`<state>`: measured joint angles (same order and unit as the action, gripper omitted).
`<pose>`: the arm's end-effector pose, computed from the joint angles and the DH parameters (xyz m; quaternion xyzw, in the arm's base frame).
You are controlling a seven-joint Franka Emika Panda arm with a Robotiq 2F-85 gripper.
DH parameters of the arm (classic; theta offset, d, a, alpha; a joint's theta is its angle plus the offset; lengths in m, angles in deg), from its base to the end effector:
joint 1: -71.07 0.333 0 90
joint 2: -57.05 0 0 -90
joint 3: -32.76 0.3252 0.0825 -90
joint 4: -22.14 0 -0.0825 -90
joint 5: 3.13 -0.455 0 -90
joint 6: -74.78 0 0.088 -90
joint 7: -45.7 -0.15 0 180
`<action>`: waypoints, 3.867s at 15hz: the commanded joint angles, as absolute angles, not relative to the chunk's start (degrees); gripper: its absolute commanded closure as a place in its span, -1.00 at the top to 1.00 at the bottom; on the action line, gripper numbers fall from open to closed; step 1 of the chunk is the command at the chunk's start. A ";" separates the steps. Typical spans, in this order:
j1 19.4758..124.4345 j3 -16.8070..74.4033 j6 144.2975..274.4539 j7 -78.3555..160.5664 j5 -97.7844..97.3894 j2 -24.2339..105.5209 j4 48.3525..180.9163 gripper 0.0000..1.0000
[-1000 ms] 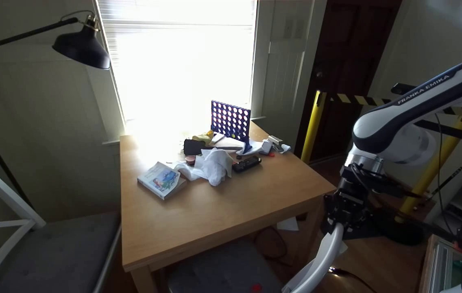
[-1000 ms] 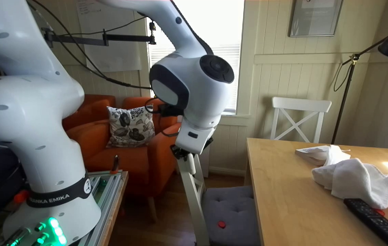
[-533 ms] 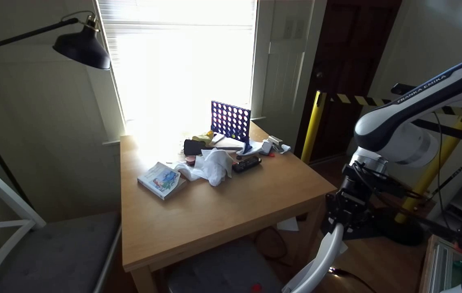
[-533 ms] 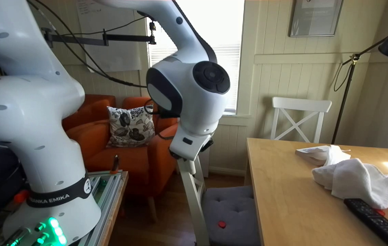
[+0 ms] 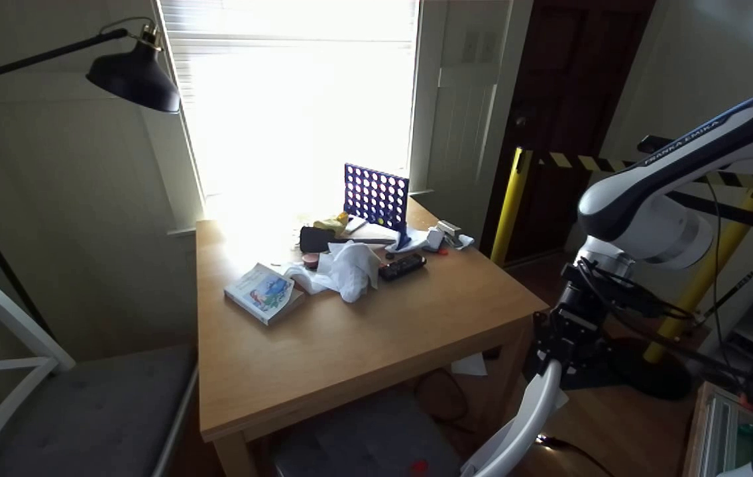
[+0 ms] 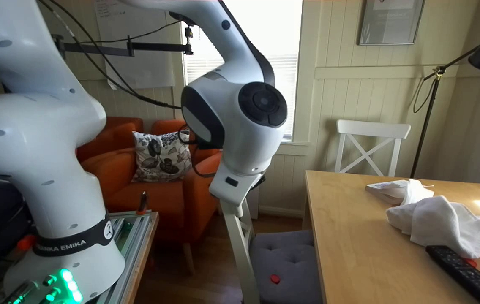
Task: Pull out the chair
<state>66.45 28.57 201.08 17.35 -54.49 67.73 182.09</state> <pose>0.3731 -0.0006 0.1602 -0.7337 0.5834 0.2298 0.2618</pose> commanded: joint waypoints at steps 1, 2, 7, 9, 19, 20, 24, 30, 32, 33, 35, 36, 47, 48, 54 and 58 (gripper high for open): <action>62.41 25.40 197.29 14.91 -55.23 68.85 179.88 -0.86; 61.99 24.99 196.71 15.23 -54.93 68.76 179.66 -0.86; 60.07 23.09 194.73 16.89 -53.31 68.93 179.30 -0.86; 59.28 22.33 194.42 18.11 -52.76 69.76 179.99 -0.86; 55.85 21.38 190.49 16.59 -34.52 72.34 180.08 -0.86; 55.44 21.20 189.60 16.91 -32.00 72.48 179.86 -0.86; 53.83 20.18 188.21 17.68 -26.70 73.86 179.46 -0.86; 51.19 18.45 187.82 18.97 -21.25 73.10 178.11 -0.86; 50.46 17.99 187.91 19.20 -19.94 72.91 177.69 -0.86; 50.09 17.70 187.62 19.62 -19.14 72.73 177.41 -0.86; 49.38 17.26 187.39 20.31 -17.44 72.34 176.96 -0.86; 49.02 17.13 187.40 20.75 -16.32 72.15 176.82 -0.86; 46.97 15.45 185.95 25.49 -8.83 69.99 174.11 -0.86; 46.91 15.26 185.42 26.15 -8.14 69.54 173.58 -0.86; 47.69 14.80 184.62 28.00 -8.86 69.01 172.79 0.06; 48.28 15.69 180.33 27.70 -4.86 73.66 172.50 0.47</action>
<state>49.20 15.31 185.73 29.45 -10.46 69.03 173.85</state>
